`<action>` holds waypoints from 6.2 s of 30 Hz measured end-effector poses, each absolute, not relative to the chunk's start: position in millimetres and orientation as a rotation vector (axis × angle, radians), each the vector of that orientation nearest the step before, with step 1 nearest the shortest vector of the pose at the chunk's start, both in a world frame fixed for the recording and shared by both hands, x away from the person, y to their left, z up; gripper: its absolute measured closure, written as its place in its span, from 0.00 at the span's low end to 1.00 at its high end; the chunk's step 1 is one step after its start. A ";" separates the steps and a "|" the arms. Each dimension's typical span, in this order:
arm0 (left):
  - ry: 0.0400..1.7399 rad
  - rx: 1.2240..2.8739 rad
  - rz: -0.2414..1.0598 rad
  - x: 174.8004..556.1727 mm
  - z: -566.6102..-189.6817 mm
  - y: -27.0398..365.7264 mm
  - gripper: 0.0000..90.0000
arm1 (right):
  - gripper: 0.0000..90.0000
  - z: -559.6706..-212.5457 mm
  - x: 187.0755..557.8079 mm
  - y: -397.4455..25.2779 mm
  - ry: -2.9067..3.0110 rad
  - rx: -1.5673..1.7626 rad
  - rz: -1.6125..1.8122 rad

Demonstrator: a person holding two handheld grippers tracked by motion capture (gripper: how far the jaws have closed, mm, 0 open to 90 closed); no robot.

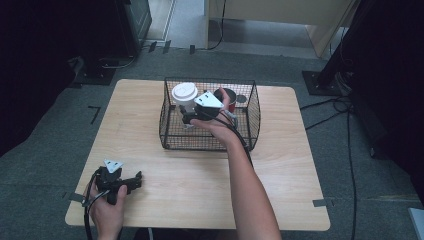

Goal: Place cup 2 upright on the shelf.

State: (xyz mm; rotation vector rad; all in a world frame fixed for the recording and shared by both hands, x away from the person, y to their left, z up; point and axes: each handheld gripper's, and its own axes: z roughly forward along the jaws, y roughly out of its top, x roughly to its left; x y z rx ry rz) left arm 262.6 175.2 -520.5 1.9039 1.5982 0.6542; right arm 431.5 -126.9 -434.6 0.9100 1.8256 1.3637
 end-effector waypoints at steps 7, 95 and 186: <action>1.599 1.903 0.654 262.5 -520.5 175.1 0.00 | 0.00 -429.5 425.1 -138.0 1.815 0.883 1.372; 1.586 1.913 0.654 262.2 -520.7 174.6 0.00 | 0.00 -477.7 256.7 -357.8 1.426 1.231 1.214; 1.584 1.913 0.651 261.5 -520.7 173.6 0.00 | 0.01 -529.2 185.5 -427.0 1.830 1.702 0.805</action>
